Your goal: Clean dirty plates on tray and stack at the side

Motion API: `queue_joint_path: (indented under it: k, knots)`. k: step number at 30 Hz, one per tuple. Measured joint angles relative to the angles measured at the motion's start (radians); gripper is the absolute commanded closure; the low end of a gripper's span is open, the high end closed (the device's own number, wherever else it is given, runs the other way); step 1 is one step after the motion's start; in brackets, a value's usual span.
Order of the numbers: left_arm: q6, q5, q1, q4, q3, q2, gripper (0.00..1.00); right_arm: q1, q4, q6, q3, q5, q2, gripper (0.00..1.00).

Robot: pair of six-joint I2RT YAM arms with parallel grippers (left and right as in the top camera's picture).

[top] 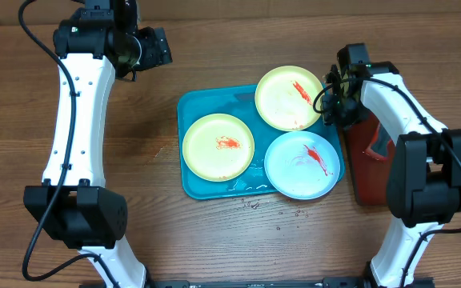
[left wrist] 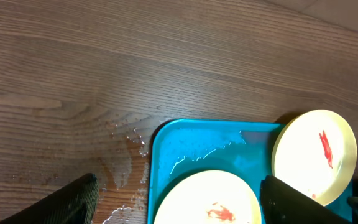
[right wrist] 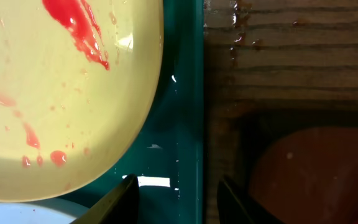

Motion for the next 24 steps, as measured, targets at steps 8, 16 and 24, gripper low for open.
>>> queue_joint_path:
  k: [8,16,24]
  knots:
    - [0.000,0.000,0.000,0.000,0.000,0.000,0.15,0.001,0.019,0.001,0.000,0.019,0.015,0.57]
    - [0.000,0.000,0.000,0.000,0.000,0.000,0.15,0.001,0.046,0.020,0.000,0.043,0.015,0.58]
    - [0.000,0.000,0.000,0.000,0.000,0.000,0.13,0.001,0.080,0.030,-0.024,0.050,0.015,0.66]
